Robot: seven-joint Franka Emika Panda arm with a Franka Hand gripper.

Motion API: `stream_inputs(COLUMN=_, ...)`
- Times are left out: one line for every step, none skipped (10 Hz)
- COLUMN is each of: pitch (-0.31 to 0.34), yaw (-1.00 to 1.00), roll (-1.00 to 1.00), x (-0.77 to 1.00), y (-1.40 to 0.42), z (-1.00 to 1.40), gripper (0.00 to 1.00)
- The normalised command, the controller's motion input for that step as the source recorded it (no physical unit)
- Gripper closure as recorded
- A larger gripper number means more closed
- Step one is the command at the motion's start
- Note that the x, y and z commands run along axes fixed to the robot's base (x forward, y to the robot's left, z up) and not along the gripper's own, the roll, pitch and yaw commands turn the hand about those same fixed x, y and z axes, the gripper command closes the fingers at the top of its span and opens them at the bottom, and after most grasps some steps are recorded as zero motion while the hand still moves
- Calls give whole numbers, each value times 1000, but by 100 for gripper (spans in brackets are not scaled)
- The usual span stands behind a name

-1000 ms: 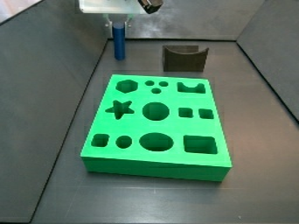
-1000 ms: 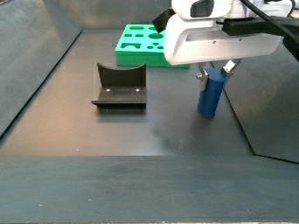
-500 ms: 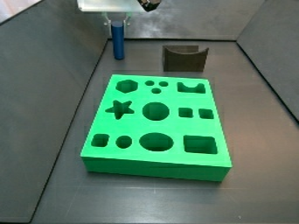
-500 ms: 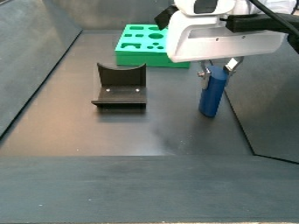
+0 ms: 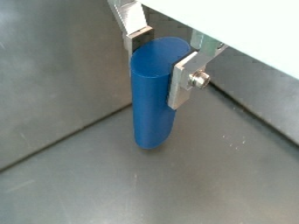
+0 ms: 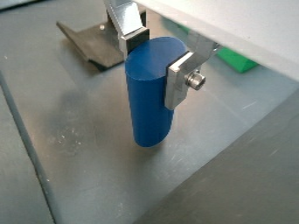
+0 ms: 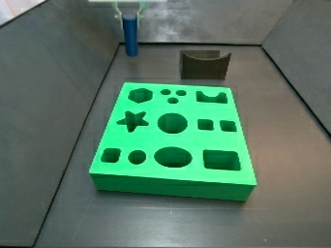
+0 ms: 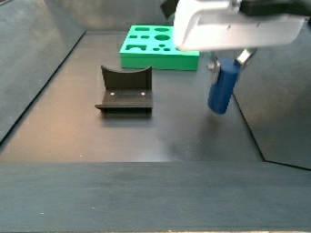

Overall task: Pick up the oval object. Move up. Move to above the board. Insert the oval object.
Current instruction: Move up, then move to above the board.

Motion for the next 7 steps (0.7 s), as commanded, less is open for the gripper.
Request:
stream_inputs(pitch=51, yaw=-24, roll=29, x=-44, y=15, z=386, gripper=100)
stream_inputs(pitch=54, yaw=-23, roll=40, x=-33, y=16, z=227, gripper=100)
stream_inputs(pitch=34, yaw=-175, roll=191, x=48, y=-9, z=1000, gripper=100)
stream_inputs(pitch=53, yaw=-163, roll=184, x=46, y=-11, z=1000, gripper=100)
stream_inputs(pitch=67, yaw=-111, roll=153, x=41, y=-13, z=1000, gripper=100)
stream_inputs(pitch=76, yaw=-66, roll=129, x=40, y=-13, z=1000, gripper=100)
stream_inputs(pitch=90, yaw=-25, roll=103, x=38, y=-13, z=1000, gripper=100)
